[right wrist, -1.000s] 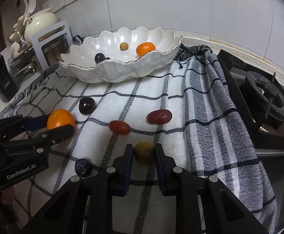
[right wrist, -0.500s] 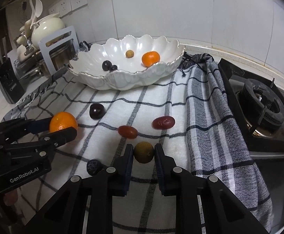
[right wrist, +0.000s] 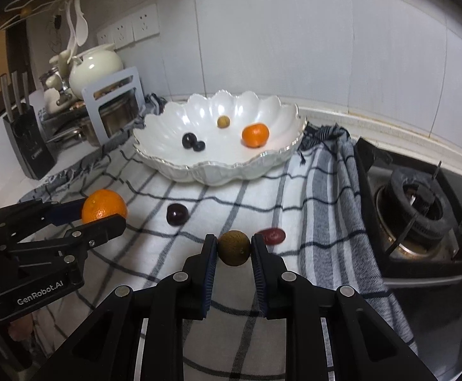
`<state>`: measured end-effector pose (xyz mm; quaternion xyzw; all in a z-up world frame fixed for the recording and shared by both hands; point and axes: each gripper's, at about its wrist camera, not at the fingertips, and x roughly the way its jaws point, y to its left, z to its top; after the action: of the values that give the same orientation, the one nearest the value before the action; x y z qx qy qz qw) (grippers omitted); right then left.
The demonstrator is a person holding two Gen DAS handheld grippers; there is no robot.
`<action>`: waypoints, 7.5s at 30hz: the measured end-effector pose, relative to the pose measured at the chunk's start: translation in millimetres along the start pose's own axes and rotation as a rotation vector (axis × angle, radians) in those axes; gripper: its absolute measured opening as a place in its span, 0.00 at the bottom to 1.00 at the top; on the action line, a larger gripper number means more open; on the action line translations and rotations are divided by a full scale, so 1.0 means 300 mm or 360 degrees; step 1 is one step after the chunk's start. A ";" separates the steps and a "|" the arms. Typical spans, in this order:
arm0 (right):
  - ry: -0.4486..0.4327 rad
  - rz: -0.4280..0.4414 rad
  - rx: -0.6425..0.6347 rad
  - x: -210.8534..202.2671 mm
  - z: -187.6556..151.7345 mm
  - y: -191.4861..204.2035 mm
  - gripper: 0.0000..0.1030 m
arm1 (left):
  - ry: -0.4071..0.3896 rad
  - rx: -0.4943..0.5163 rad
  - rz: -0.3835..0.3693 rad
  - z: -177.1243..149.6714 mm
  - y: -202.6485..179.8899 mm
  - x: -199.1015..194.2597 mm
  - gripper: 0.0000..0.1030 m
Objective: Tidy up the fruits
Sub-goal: 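Carry the mandarin and brown fruit over the white bowl with both tools, then open both tools to release the fruits into the bowl, then move the left tool to the dark blueberry while the right tool approaches the red date, then grasp the dark blueberry with the left tool while the right tool grasps the red date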
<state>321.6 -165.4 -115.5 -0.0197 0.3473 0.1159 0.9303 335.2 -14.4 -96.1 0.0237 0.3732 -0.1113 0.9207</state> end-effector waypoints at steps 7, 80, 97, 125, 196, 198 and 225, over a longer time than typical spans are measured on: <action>-0.0091 0.0006 -0.0011 -0.053 0.048 0.001 0.23 | -0.0091 0.0000 0.0025 0.031 -0.008 -0.062 0.42; 0.0101 0.0014 -0.0129 0.368 0.424 -0.062 0.23 | 0.0089 -0.0082 0.0136 0.355 0.141 0.318 0.42; 0.0177 0.0002 -0.0115 0.405 0.421 -0.075 0.35 | 0.0121 -0.0012 0.0155 0.354 0.136 0.334 0.53; -0.0262 0.0149 -0.0202 -0.076 0.352 -0.119 0.35 | -0.0250 -0.0109 0.0392 0.254 -0.075 -0.151 0.55; 0.0293 0.0331 -0.0457 0.260 0.048 -0.168 0.35 | 0.0136 -0.0292 0.0498 -0.166 -0.287 0.113 0.42; 0.0301 0.0326 -0.0458 0.268 0.048 -0.167 0.35 | 0.0144 -0.0296 0.0492 -0.168 -0.284 0.123 0.41; 0.0324 0.0317 -0.0447 0.306 0.028 -0.159 0.28 | 0.0180 -0.0363 0.0428 -0.175 -0.272 0.157 0.21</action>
<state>405.2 -192.2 -170.9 -0.1264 0.4202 0.2520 0.8625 314.1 -96.0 -163.2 -0.0251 0.4281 0.0574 0.9016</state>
